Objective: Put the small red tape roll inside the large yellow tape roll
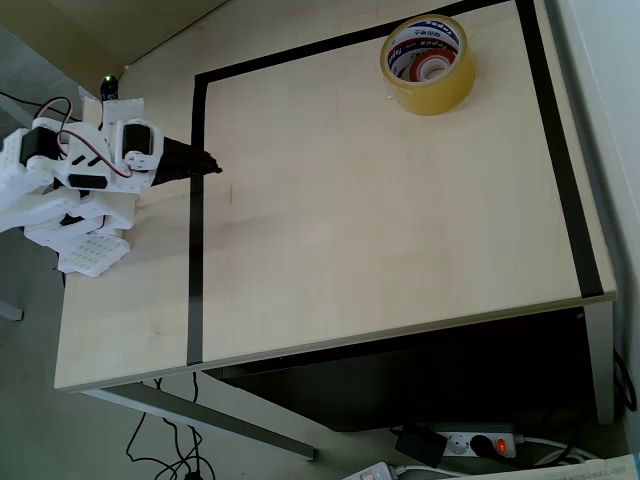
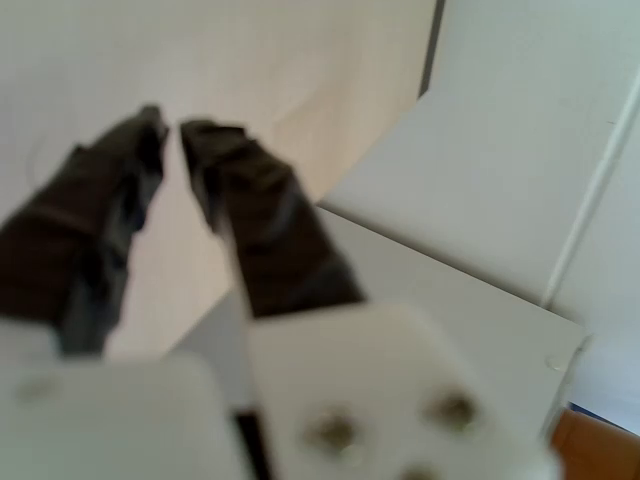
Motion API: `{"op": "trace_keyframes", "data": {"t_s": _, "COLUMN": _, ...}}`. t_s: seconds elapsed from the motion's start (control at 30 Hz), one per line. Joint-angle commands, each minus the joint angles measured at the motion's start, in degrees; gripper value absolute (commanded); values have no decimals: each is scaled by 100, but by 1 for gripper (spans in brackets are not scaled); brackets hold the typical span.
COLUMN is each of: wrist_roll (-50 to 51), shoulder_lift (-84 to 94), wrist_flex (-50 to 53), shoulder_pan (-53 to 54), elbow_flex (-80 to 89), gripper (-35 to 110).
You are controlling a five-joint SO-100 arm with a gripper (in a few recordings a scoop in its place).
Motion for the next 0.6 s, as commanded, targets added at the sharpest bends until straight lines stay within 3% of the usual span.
{"op": "trace_keyframes", "data": {"t_s": 0.0, "wrist_roll": 185, "shoulder_lift": 123, "wrist_flex": 229, "shoulder_pan": -26, "elbow_flex": 123, "gripper": 0}}
{"op": "trace_keyframes", "data": {"t_s": 0.4, "wrist_roll": 185, "shoulder_lift": 123, "wrist_flex": 1890, "shoulder_pan": 62, "elbow_flex": 501, "gripper": 0}}
{"op": "trace_keyframes", "data": {"t_s": 0.57, "wrist_roll": 185, "shoulder_lift": 123, "wrist_flex": 1890, "shoulder_pan": 44, "elbow_flex": 501, "gripper": 0}}
